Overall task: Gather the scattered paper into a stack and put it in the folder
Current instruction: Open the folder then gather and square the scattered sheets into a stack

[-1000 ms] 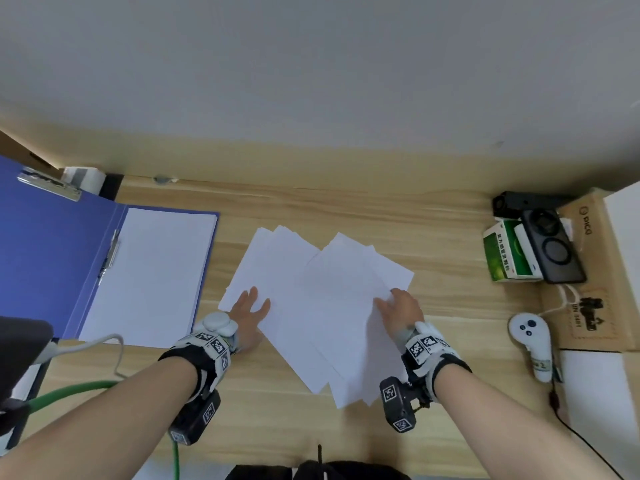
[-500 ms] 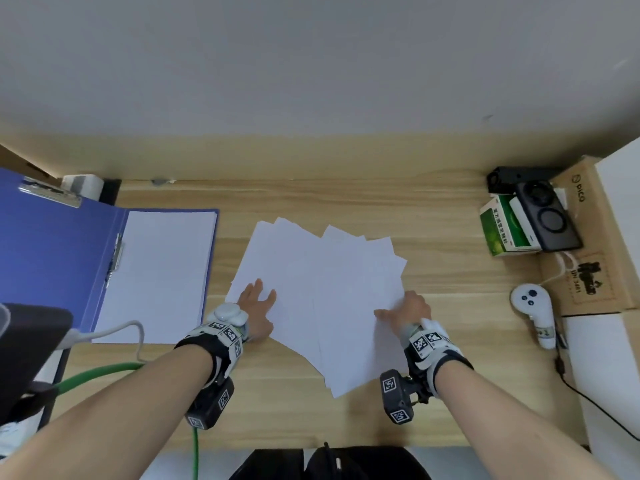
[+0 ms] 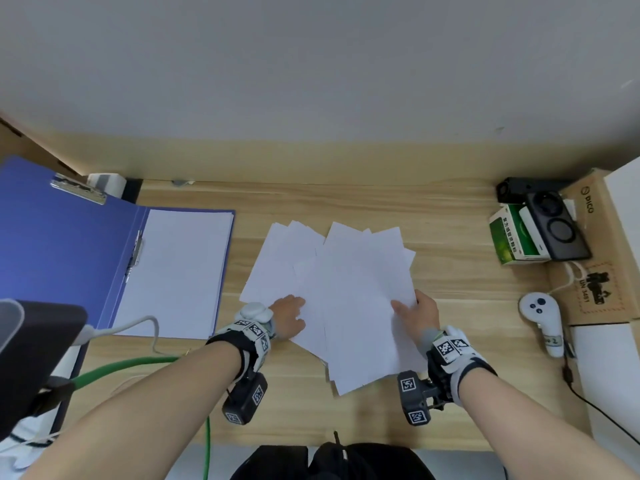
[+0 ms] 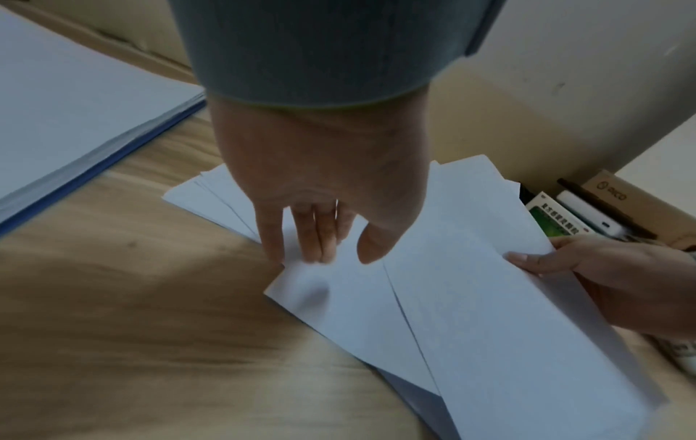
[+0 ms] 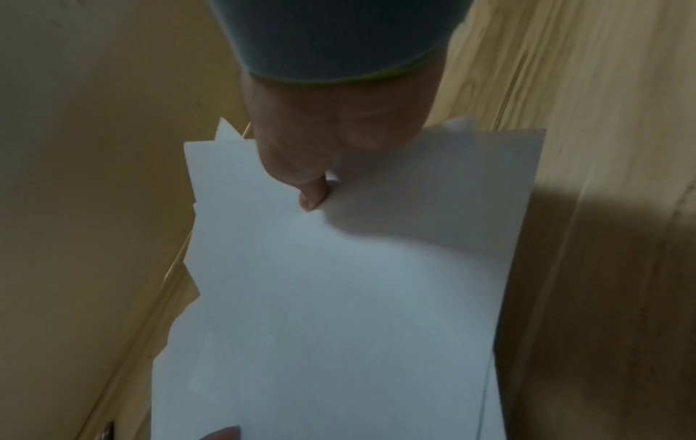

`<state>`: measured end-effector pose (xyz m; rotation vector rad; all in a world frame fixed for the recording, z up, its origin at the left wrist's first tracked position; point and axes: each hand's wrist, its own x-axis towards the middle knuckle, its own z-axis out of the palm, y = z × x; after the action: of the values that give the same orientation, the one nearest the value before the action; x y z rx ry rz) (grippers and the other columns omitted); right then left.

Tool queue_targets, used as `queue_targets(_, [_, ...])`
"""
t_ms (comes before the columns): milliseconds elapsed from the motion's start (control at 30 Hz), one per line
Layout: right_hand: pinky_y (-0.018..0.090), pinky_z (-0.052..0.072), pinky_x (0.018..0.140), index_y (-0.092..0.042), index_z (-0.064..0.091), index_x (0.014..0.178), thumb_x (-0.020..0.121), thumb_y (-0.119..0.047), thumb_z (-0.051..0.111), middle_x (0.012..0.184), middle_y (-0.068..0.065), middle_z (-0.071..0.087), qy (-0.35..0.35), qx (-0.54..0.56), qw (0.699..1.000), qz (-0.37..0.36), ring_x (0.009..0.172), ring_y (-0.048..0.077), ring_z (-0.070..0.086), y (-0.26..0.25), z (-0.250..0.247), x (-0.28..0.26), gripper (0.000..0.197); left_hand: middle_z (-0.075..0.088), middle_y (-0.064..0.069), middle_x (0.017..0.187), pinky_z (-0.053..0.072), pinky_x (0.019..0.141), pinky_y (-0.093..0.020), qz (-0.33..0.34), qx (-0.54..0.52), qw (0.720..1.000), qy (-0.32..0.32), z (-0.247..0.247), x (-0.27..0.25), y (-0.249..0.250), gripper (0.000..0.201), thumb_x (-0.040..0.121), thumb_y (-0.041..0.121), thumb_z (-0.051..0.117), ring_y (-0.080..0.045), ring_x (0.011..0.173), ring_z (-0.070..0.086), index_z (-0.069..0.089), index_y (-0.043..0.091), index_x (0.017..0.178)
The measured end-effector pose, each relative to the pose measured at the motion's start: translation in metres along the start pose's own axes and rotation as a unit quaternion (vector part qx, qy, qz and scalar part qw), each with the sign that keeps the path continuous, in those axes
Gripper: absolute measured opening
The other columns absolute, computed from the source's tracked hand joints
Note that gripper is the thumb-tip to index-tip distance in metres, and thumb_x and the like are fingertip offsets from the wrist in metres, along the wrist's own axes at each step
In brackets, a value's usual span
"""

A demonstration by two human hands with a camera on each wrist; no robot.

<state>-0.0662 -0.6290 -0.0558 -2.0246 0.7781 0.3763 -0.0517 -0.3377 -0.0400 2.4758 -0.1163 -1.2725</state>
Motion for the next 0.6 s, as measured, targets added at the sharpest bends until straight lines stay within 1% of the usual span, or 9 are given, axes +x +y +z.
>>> queue_targets(67, [0.051,0.055,0.08,0.003,0.066,0.094,0.08,-0.016,0.067,0.095,0.023,0.072,-0.016,0.021,1.0,0.01,0.084,0.037,0.068,-0.004,0.002,-0.005,0.024,0.045,-0.012,0.138,0.042,0.102,-0.039,-0.009,-0.045,0.999,-0.008,0.006,-0.004,0.004,0.057,0.094,0.021,0.048,-0.029,0.123,0.048,0.03,0.01,0.147])
queue_targets(100, [0.05,0.056,0.079,0.001,0.067,0.093,0.079,-0.016,0.067,0.094,0.022,0.072,-0.03,0.034,0.999,0.015,0.08,0.033,0.067,-0.004,0.002,-0.006,0.022,0.046,-0.011,0.138,0.042,0.102,-0.038,-0.012,-0.064,0.998,-0.011,0.009,-0.004,0.006,0.058,0.094,0.02,0.048,-0.028,0.123,0.049,0.029,0.011,0.147])
queue_targets(167, [0.047,0.056,0.079,-0.003,0.069,0.093,0.08,-0.013,0.068,0.094,0.017,0.074,-0.065,0.045,0.997,0.021,0.082,0.031,0.067,-0.007,0.005,-0.011,0.016,0.044,-0.008,0.142,0.04,0.104,-0.034,-0.015,-0.088,0.996,-0.03,0.016,-0.003,0.007,0.056,0.094,0.019,0.046,-0.026,0.128,0.046,0.03,0.013,0.147])
queue_targets(233, [0.045,0.056,0.081,-0.004,0.07,0.092,0.081,-0.01,0.07,0.095,0.015,0.074,-0.086,0.037,0.995,0.032,0.089,0.034,0.069,-0.005,0.011,-0.016,0.013,0.042,-0.005,0.145,0.038,0.105,-0.031,-0.011,-0.108,0.993,-0.055,0.022,-0.005,0.004,0.053,0.093,0.02,0.047,-0.023,0.131,0.044,0.036,0.014,0.144])
queue_targets(333, [0.047,0.057,0.08,0.003,0.071,0.092,0.079,-0.007,0.071,0.094,0.021,0.073,-0.073,0.013,0.996,0.046,0.082,0.032,0.069,-0.005,0.019,-0.02,0.016,0.049,-0.005,0.14,0.04,0.103,-0.03,-0.005,-0.142,0.988,-0.065,0.027,-0.005,-0.005,0.042,0.093,0.019,0.051,-0.023,0.127,0.048,0.05,0.012,0.135])
queue_targets(400, [0.053,0.056,0.08,0.011,0.068,0.092,0.077,-0.007,0.072,0.094,0.028,0.072,-0.061,0.012,0.997,0.047,0.079,0.033,0.069,-0.006,0.02,-0.019,0.023,0.053,-0.007,0.134,0.041,0.097,-0.029,-0.012,-0.172,0.984,-0.04,0.027,-0.004,-0.012,0.038,0.093,0.015,0.051,-0.024,0.123,0.051,0.054,0.01,0.13])
queue_targets(467, [0.054,0.056,0.082,0.008,0.07,0.091,0.078,-0.004,0.075,0.09,0.025,0.073,-0.064,0.036,0.996,0.045,0.081,0.036,0.07,-0.014,0.015,-0.025,0.018,0.053,-0.008,0.135,0.044,0.097,-0.031,-0.028,-0.199,0.979,0.029,0.021,-0.005,-0.02,0.04,0.092,0.015,0.051,-0.025,0.121,0.053,0.051,0.011,0.132])
queue_targets(533, [0.05,0.058,0.081,-0.002,0.073,0.087,0.079,-0.003,0.078,0.089,0.018,0.074,-0.08,0.077,0.993,0.035,0.077,0.031,0.068,-0.023,0.009,-0.026,0.009,0.045,-0.011,0.142,0.043,0.101,-0.035,-0.048,-0.207,0.971,0.11,0.011,-0.005,-0.025,0.053,0.092,0.02,0.052,-0.027,0.125,0.049,0.037,0.011,0.142])
queue_targets(600, [0.043,0.059,0.073,-0.007,0.072,0.081,0.078,-0.003,0.079,0.086,0.015,0.073,-0.092,0.106,0.99,0.02,0.071,0.027,0.067,-0.04,0.001,-0.032,0.009,0.033,-0.012,0.15,0.037,0.104,-0.035,-0.056,-0.229,0.961,0.145,-0.008,-0.01,-0.025,0.074,0.091,0.029,0.057,-0.03,0.136,0.038,0.019,0.009,0.15])
